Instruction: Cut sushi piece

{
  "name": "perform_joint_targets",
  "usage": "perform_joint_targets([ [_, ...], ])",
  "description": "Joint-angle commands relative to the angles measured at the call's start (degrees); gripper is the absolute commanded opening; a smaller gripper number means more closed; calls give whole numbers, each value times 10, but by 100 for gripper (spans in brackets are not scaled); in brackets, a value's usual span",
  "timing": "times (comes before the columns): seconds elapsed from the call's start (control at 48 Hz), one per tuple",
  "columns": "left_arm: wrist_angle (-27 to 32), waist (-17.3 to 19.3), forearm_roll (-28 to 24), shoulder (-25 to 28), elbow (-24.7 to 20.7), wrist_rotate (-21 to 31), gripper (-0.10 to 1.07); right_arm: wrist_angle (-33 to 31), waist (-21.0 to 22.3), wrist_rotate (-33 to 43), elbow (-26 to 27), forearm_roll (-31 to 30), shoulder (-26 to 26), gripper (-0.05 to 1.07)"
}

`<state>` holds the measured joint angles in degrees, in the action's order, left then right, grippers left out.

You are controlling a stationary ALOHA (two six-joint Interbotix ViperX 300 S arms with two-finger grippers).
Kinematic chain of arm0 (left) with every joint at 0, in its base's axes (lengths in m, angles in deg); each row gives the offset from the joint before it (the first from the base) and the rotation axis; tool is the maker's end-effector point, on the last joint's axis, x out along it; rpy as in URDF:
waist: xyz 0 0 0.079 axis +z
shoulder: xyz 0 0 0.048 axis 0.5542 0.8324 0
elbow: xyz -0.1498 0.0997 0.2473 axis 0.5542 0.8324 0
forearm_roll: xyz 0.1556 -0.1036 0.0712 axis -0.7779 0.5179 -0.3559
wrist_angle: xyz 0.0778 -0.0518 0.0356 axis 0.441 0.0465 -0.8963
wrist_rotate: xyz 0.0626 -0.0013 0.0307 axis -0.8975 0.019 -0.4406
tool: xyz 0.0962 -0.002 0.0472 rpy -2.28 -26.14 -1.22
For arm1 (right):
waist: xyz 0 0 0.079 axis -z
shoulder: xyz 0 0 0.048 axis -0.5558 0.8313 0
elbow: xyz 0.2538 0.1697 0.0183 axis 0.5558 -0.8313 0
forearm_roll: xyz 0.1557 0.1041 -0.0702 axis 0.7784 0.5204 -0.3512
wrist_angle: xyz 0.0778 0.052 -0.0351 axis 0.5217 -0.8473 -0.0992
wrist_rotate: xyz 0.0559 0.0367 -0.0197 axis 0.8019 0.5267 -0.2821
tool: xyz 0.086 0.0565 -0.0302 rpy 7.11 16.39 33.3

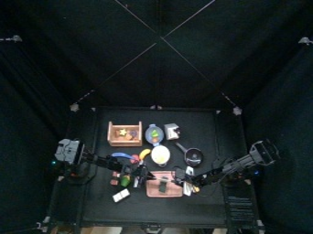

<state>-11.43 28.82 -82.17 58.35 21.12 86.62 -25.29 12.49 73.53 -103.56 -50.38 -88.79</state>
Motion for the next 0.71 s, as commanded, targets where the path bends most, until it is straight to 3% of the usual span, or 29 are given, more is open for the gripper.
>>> perform_joint_targets([
  [0.0,-4,5,-2,0,-11,-1,38,0,1,0,10,-1,-14,50],
  [0.688,-4,6,3,18,-14,1,37,0,0,2,8,1,1,50],
])
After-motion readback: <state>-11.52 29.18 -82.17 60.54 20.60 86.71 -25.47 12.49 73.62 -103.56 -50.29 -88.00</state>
